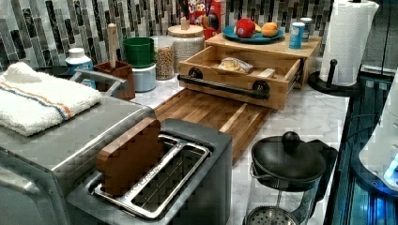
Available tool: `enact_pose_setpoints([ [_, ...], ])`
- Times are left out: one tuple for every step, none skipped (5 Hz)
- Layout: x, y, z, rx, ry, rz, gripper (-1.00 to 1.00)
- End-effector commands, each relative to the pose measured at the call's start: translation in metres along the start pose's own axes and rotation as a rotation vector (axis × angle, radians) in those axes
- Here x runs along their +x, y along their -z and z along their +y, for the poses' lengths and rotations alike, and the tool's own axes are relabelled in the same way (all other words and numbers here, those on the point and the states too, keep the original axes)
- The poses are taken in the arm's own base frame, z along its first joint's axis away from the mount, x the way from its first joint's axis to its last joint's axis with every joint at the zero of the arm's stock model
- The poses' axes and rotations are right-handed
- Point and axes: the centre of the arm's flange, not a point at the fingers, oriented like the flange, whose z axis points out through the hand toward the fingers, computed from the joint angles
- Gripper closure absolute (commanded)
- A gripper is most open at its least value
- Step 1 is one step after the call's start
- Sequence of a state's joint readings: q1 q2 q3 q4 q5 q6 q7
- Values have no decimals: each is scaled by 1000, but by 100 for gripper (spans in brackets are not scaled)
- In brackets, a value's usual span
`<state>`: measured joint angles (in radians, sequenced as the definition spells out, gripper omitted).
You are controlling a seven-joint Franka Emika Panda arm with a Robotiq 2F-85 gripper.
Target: Close the drawer.
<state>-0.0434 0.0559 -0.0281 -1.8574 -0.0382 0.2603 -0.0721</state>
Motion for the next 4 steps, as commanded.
enact_pose_setpoints([
  [0,0,0,0,14,1,100],
  [0,0,0,0,14,1,100],
  [11,-12,3,50,35,-79,-100],
  [3,-23,-14,66,124,-145,-100],
])
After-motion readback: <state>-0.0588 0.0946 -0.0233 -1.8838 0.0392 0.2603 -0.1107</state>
